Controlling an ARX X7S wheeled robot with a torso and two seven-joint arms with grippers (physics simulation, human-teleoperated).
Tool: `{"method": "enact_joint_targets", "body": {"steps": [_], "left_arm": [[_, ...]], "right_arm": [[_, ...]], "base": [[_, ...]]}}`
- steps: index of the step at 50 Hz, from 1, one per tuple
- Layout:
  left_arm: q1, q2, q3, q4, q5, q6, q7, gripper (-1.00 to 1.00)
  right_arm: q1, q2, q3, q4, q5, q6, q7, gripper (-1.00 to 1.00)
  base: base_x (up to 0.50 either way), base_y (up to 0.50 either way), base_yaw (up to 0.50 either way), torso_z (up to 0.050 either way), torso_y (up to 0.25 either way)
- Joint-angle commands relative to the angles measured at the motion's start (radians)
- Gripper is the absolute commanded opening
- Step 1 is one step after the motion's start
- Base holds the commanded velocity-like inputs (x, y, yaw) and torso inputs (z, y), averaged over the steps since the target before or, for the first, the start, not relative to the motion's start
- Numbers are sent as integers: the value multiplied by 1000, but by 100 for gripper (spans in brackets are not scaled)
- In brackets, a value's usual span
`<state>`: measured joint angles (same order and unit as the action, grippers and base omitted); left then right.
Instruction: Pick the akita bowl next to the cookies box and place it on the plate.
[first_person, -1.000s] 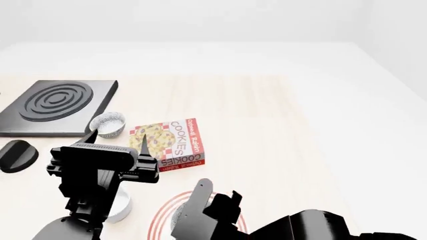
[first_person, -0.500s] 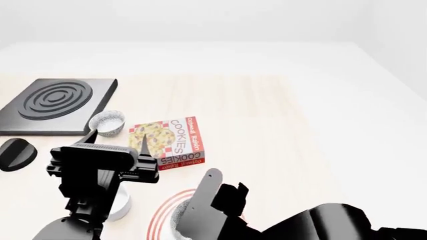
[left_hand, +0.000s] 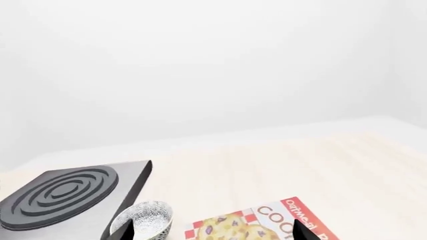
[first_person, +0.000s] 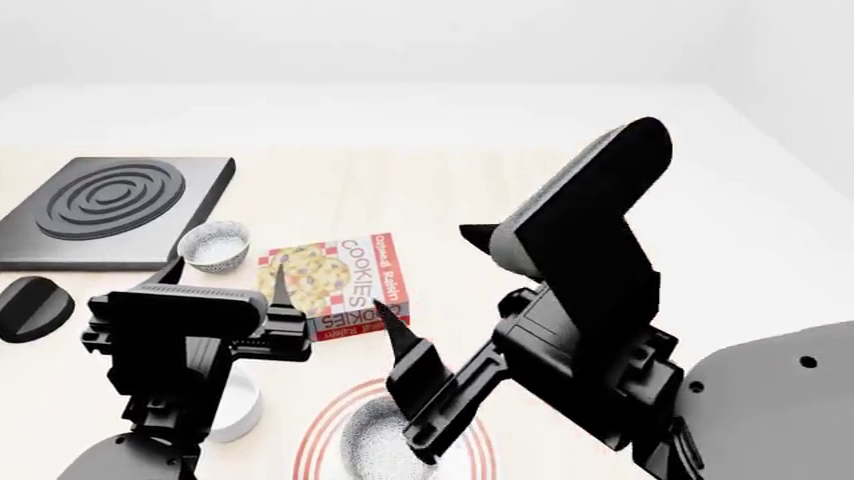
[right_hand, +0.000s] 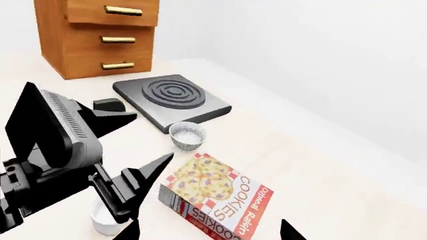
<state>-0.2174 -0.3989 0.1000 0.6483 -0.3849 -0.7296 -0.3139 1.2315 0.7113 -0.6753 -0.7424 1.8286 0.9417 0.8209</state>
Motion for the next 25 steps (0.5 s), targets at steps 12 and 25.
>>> {"method": "enact_joint_targets", "body": {"steps": [12,25], "left_arm": [[-4,-4,-3,8,-2,5,-12,100],[-6,-6,3,2,-1,9,-14,100]], "right_arm": [[-137,125,165,36,-279,-162,27,100],[-144,123,158,39,-292,-161,17,100]], "base": [[0,0,0,0,0],[0,0,0,0,0]]}}
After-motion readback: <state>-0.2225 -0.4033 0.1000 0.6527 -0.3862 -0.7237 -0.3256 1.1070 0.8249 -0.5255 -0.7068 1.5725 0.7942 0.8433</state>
